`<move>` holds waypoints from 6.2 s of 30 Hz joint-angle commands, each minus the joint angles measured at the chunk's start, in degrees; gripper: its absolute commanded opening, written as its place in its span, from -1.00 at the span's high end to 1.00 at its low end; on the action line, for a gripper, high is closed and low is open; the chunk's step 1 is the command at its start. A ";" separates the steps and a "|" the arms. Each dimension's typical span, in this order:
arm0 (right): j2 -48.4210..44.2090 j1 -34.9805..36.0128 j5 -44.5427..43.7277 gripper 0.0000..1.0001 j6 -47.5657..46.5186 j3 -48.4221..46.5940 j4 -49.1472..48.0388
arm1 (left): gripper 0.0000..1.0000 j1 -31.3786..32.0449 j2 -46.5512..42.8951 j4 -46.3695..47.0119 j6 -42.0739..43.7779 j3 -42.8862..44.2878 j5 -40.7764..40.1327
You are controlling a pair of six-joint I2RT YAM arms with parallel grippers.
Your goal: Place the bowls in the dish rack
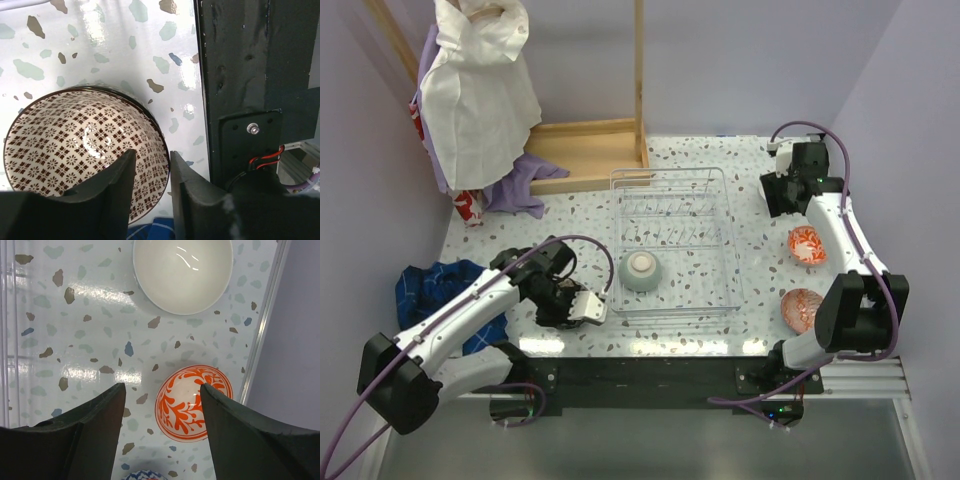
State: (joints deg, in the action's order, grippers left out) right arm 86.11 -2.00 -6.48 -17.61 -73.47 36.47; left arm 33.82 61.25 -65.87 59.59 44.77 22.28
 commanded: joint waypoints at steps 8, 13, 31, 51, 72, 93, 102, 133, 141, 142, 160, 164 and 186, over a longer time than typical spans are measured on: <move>0.64 -0.11 1.12 -0.25 0.64 -2.20 1.50 | 0.54 0.19 -0.08 -0.58 -0.09 0.58 0.22; 0.29 -0.02 1.21 -0.25 0.82 -1.68 1.68 | 0.27 0.19 -2.36 0.21 0.35 0.32 -0.22; -1.99 0.24 1.30 -0.25 1.08 0.70 1.59 | 0.16 2.65 -4.65 4.78 -2.02 -2.94 -4.44; -2.78 0.33 2.44 -0.10 1.43 0.26 2.47 | 0.91 4.76 -4.48 3.29 -6.16 -2.33 -3.74; -3.22 1.47 3.84 0.01 1.61 -2.82 5.72 | 1.00 4.76 -6.15 -0.84 -9.41 8.40 -1.64; -8.31 1.56 27.27 0.05 6.35 -13.63 9.94 | 1.00 4.67 7.29 15.22 -22.40 33.98 9.60; -12.63 2.95 37.42 1.00 11.37 -8.36 8.70 | 1.00 4.06 12.83 53.69 -55.60 18.20 36.15; -11.66 23.26 42.69 1.00 -12.63 15.37 11.17 | 1.00 0.72 31.12 102.25 -97.74 0.49 35.38; -9.81 27.31 43.40 1.00 -10.78 17.83 5.64 | 1.00 0.72 34.28 102.43 -97.04 0.05 35.11; -9.99 27.40 43.31 1.00 -10.09 18.71 4.67 | 1.00 0.72 34.63 102.52 -97.03 0.14 35.37; -4.98 28.19 44.54 1.00 -7.36 21.53 -7.11 | 0.25 0.54 36.39 84.72 -87.12 6.99 34.49; -4.72 28.54 44.19 1.00 -6.83 21.71 -9.66 | 0.04 0.10 35.26 78.35 -81.31 8.93 34.06; 3.44 33.11 43.22 1.00 -1.03 11.17 -16.42 | -0.57 -6.49 24.18 52.24 -61.27 24.49 18.59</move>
State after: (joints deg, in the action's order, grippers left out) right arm 87.66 30.20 35.99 -20.10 -57.47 24.75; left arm 28.14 88.51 -11.68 -6.46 67.31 46.44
